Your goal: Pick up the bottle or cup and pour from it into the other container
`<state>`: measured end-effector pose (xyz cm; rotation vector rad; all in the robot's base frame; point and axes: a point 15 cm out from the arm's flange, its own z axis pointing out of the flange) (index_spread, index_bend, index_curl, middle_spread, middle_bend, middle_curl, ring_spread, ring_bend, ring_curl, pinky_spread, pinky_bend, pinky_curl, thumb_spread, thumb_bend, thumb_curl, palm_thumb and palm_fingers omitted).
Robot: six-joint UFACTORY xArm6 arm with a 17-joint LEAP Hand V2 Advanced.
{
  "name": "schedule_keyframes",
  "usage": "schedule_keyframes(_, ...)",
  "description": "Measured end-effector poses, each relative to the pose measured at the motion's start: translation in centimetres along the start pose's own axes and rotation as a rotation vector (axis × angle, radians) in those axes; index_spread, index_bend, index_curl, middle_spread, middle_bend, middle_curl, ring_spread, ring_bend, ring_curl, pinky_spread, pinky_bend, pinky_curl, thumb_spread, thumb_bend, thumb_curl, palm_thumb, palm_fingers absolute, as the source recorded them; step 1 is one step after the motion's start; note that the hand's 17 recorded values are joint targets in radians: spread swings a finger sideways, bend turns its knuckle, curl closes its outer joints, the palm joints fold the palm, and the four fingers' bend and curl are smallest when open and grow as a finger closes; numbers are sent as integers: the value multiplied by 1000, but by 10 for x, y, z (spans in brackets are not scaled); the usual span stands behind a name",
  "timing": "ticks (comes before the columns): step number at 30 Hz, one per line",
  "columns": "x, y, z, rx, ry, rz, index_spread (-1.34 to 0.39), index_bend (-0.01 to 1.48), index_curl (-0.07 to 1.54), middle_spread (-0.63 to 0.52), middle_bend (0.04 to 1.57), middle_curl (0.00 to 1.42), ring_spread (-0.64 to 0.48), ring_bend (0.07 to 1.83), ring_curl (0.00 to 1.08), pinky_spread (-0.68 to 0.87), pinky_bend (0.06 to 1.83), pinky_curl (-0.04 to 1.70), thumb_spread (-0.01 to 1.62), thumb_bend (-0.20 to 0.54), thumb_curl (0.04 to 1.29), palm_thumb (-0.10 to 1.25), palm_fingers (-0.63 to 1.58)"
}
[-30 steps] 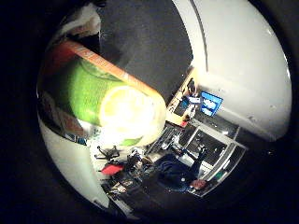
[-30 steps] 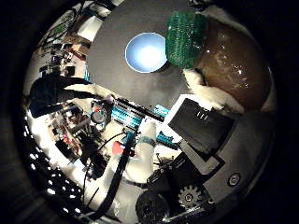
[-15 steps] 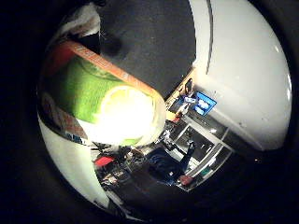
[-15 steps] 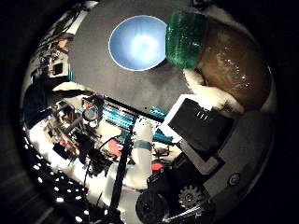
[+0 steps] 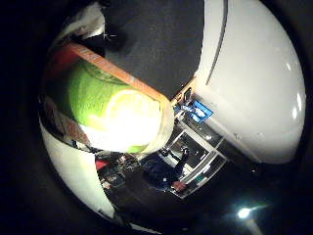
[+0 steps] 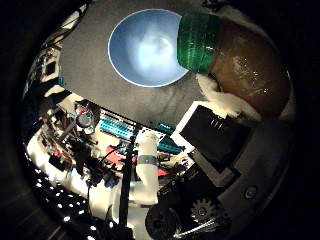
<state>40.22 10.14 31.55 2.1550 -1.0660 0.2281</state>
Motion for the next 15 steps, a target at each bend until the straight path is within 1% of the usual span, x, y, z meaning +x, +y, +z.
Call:
schedule_keyframes(5, -2, 1, -5, -25, 0, -3, -195, 1164, 794, -101, 1364, 732, -181, 1447, 666, -231, 1210, 1049, 343, -23, 950, 1003, 1147)
schedule_keyframes(15, 3, 7, -21, -14, -2, 5, -195, 1163, 794, -101, 1364, 733, -181, 1446, 666, -232, 1209, 1050, 339, -23, 948, 1004, 1147)
